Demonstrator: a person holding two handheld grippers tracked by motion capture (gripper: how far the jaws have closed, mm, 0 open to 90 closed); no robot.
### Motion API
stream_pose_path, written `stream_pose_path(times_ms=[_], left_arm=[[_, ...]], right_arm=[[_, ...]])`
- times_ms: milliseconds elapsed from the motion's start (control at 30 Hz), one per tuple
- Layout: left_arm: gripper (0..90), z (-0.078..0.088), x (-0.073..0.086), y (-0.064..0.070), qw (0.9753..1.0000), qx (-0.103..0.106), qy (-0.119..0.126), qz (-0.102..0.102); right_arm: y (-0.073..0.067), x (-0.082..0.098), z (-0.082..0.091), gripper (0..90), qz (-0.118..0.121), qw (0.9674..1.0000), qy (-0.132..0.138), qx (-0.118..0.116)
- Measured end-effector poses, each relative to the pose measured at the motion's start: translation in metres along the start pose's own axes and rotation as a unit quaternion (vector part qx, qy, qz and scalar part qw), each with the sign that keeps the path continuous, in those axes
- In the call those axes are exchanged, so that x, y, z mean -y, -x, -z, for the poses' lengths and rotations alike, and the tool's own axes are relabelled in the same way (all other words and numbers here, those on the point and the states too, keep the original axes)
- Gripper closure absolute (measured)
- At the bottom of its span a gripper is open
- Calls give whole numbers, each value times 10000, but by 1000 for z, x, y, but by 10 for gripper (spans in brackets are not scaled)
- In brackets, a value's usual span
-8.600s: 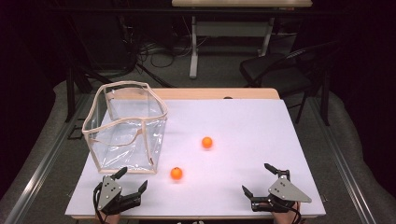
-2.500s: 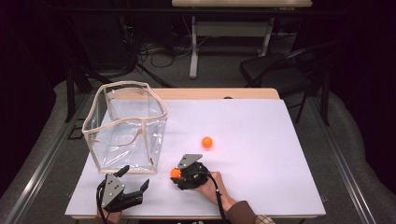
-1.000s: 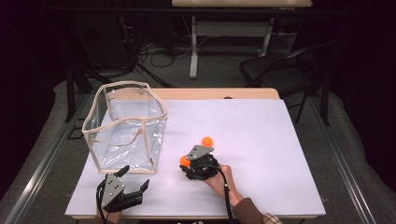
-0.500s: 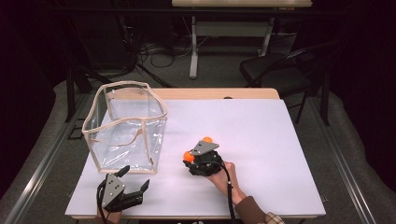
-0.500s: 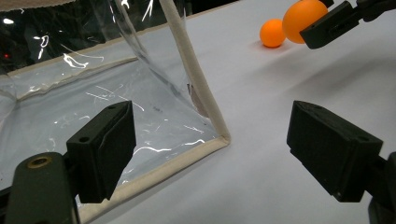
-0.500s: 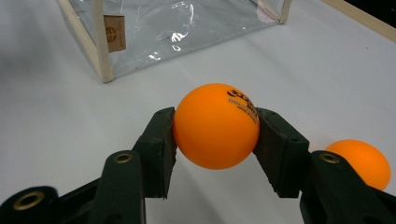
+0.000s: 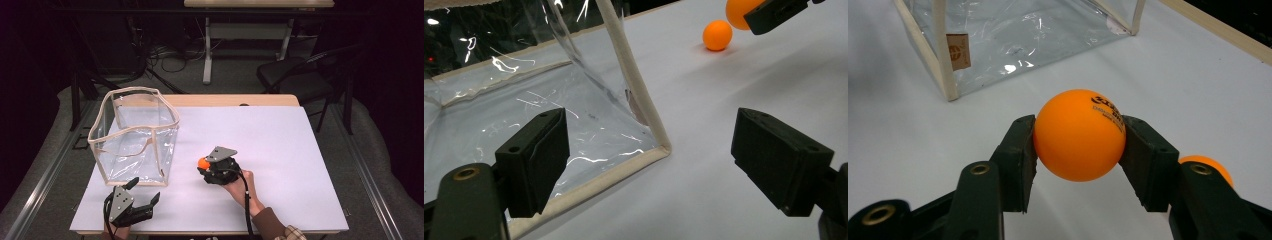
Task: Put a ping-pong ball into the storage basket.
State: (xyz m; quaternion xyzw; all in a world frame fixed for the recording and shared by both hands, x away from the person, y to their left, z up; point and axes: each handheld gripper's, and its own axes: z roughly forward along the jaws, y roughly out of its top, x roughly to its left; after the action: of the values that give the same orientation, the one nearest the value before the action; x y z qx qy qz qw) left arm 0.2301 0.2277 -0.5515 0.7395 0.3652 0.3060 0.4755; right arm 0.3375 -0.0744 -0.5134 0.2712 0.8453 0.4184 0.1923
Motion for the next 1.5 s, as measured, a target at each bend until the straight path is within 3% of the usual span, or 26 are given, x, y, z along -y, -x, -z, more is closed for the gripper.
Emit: stream_pose_path(times_ms=[733,1500], left_arm=[[158,-1,-1,1,10000,31,46,-75],[158,-2,-1,1,9999,52,50,-89]], right_arm=[[15,-11,7,502,-93,9998,140,105],[30,-34,9,502,-106,9997,187,142]])
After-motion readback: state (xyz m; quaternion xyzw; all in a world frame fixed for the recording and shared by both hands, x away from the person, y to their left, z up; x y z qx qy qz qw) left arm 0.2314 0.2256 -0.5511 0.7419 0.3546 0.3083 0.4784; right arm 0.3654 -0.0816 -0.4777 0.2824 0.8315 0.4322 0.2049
